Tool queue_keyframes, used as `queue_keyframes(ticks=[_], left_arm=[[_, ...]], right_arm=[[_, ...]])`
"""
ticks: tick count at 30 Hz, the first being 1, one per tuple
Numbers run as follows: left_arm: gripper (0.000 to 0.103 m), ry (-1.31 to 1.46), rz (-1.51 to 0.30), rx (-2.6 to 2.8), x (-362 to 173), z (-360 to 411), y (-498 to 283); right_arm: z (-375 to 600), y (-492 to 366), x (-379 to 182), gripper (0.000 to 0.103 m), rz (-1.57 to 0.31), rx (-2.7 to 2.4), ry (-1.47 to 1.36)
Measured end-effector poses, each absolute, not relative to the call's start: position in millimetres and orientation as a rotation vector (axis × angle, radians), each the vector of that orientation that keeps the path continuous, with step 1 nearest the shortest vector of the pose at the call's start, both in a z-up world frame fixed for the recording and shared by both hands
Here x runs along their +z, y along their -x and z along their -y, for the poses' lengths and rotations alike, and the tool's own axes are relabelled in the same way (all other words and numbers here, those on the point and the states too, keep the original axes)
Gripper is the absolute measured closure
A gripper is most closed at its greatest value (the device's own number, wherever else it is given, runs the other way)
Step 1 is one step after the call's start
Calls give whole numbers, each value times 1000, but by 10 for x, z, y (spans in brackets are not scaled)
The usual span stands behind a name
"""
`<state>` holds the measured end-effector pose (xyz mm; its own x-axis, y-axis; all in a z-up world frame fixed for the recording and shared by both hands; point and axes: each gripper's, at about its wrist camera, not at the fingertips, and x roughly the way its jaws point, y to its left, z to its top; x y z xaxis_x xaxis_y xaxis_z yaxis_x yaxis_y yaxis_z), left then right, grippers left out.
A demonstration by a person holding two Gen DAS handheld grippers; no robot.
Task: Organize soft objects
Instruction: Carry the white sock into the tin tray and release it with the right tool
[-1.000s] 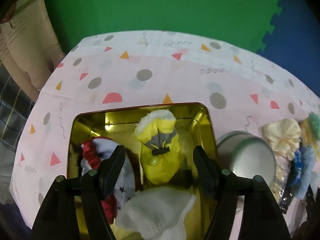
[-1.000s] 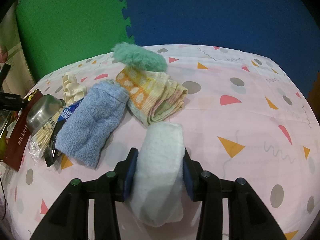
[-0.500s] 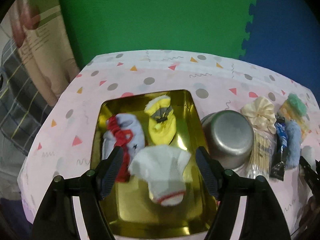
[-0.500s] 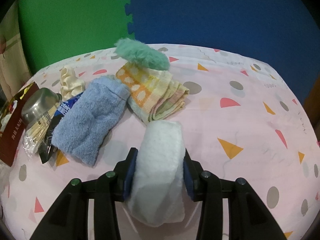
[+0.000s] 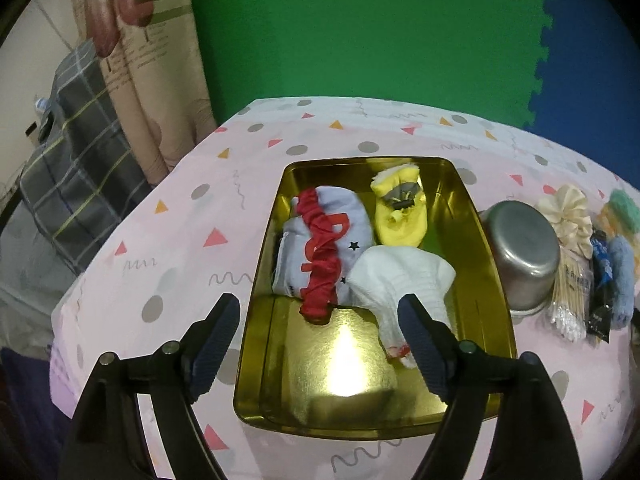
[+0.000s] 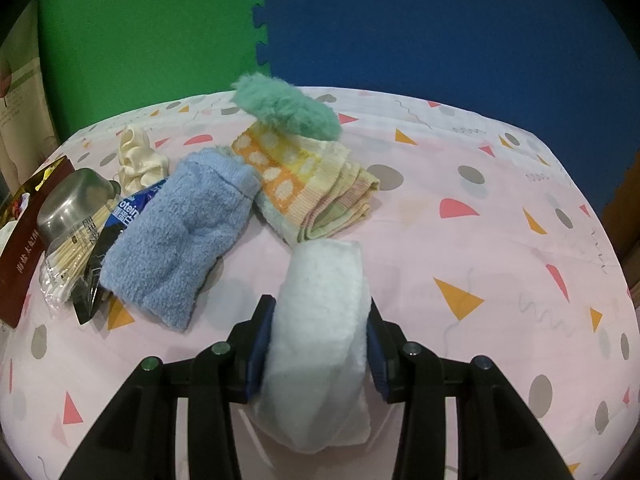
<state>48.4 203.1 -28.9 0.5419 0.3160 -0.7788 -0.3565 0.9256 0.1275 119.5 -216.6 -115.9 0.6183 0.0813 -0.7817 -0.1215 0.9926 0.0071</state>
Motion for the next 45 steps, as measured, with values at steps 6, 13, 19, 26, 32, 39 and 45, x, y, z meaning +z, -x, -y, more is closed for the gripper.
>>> queue_keyframes(ticks=[6, 13, 19, 26, 32, 39, 45], left_arm=[[23, 74, -895, 417, -313, -2106, -432], [22, 124, -873, 409, -287, -2232, -390], [21, 170, -880, 424, -293, -2333, -376], [18, 183, -854, 466, -251, -2417, -323], [13, 180, -836, 514, -233, -2498, -296], [11, 206, -819, 563, -184, -2630, -244], [10, 196, -820, 603, -183, -2725, -232]], right_arm=[[2116, -1213, -1127, 65, -913, 96, 65], [2044, -1171, -1008, 69, -921, 49, 111], [2030, -1085, -861, 69, -908, 39, 101], [1841, -981, -674, 69, -889, 77, 109], [1525, -903, -428, 69, -854, 153, 105], [1004, -875, -219, 69, -817, 289, 109], [509, -807, -109, 69, -792, 409, 125]])
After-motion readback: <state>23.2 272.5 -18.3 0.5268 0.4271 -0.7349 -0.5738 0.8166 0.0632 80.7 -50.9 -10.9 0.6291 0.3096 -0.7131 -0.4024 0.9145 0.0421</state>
